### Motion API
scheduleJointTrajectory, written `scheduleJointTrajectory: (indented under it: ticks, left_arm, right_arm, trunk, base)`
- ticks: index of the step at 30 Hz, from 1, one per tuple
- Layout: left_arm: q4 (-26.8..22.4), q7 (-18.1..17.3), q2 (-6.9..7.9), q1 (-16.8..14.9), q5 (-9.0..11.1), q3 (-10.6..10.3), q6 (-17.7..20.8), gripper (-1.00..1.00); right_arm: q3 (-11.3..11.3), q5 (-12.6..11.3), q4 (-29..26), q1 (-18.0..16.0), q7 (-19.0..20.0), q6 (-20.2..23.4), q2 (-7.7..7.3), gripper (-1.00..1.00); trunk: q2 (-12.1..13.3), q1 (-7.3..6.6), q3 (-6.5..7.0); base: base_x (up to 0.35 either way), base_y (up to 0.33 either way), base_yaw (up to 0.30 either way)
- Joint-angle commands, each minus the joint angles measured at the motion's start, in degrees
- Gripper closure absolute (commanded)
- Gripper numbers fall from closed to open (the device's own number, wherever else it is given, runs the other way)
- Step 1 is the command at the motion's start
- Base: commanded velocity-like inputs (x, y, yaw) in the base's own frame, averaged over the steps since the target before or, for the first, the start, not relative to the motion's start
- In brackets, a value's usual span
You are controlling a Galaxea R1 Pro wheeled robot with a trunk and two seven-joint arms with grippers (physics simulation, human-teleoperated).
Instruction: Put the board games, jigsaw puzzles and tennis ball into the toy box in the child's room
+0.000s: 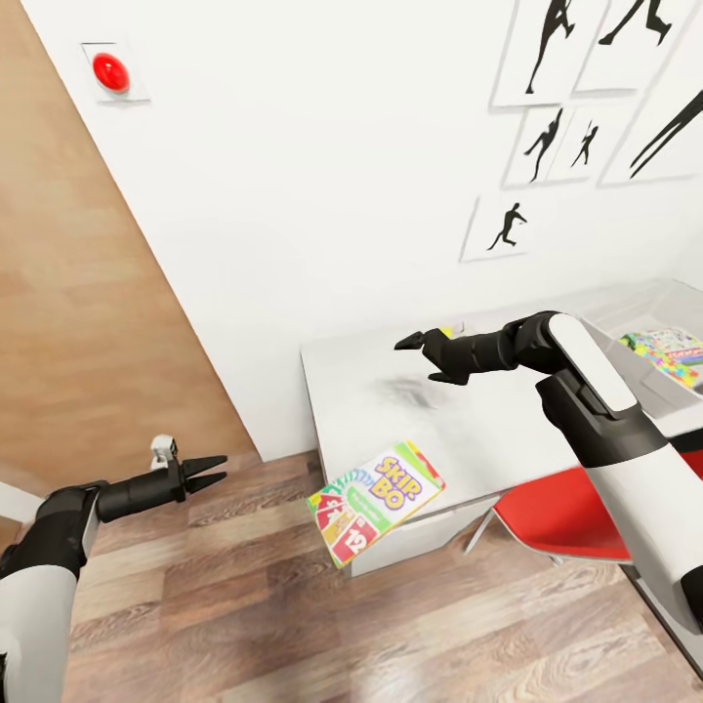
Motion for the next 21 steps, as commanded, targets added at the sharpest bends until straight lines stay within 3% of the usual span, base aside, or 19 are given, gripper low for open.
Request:
scheduleJointTrajectory:
  ticks: [1, 21]
  left_arm:
    - [0.00, -0.48, -0.22, -0.06, -0.40, 0.20, 0.61, -1.00]
    - [3.04, -0.48, -1.88, -0.06, 0.87, 0.28, 0.54, -1.00]
  right_arm:
    - [0.04, -0.47, -0.03, -0.08, -0.51, 0.00, -0.05, -1.00]
    - [0.02, -0.47, -0.03, -0.08, -0.30, 0.00, 0.00, -1.00]
  trunk:
    - [-0.10, 0.04, -0.09]
    - [-0.10, 0.04, -0.09]
  base:
    - [0.073, 0.026, -0.003]
    - [0.013, 0.005, -0.001]
